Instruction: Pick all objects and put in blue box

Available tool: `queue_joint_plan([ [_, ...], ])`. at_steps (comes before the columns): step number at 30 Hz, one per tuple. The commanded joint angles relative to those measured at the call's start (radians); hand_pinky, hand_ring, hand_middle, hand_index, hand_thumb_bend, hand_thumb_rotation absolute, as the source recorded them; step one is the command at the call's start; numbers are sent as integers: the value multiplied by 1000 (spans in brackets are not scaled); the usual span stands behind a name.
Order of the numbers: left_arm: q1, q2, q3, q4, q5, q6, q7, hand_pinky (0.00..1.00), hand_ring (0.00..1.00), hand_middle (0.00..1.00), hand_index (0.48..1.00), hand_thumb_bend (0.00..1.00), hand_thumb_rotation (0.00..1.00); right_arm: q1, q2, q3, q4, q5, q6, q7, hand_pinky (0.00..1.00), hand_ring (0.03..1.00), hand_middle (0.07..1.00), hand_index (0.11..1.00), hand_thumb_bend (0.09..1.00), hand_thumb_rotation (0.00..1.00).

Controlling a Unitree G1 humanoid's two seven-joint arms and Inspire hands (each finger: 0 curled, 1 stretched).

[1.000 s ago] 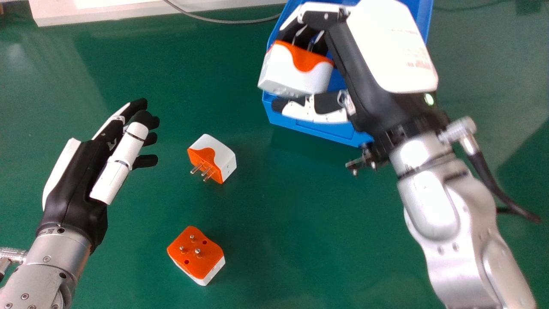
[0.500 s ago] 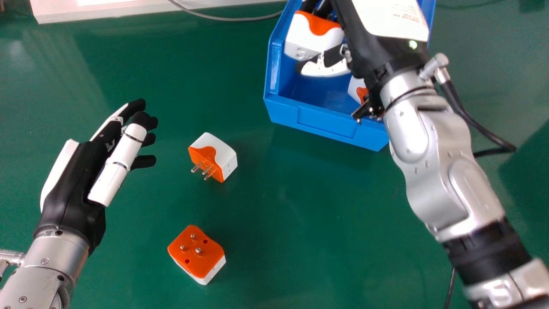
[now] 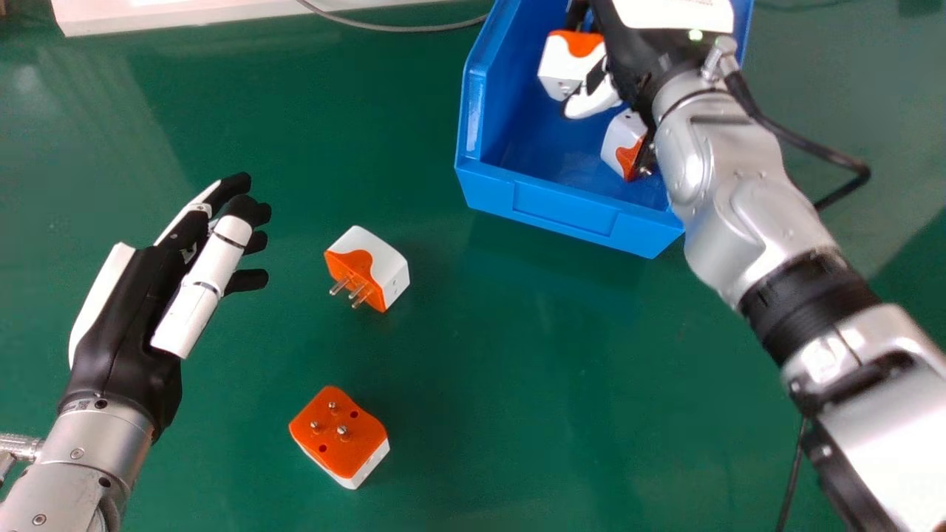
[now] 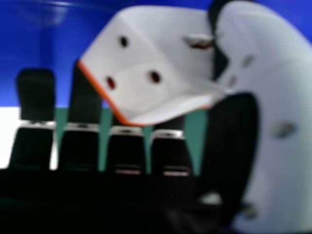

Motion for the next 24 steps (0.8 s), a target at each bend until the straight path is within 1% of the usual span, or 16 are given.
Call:
queue_joint_plan([
  [1, 3, 0, -3, -23, 0, -18, 1, 778, 863, 872, 910, 473, 867, -76, 7, 6, 35, 14, 10, -21, 329, 439, 523, 536, 492, 0],
  [9, 6, -2, -5, -23, 0, -23, 1, 778, 863, 872, 911, 472, 866, -112, 21, 27, 122, 42, 34, -40, 337, 447, 514, 527, 495, 0],
  [17, 5, -6, -12, -32, 5, -18, 7, 778, 863, 872, 911, 474, 866, -107, 21, 30, 124, 80, 31, -44, 345, 460, 527, 499, 497, 0],
  [24, 2, -8, -21, -32, 8, -16, 13, 778, 863, 872, 911, 474, 866, -105, 19, 35, 120, 102, 45, -32, 352, 469, 530, 490, 498, 0],
])
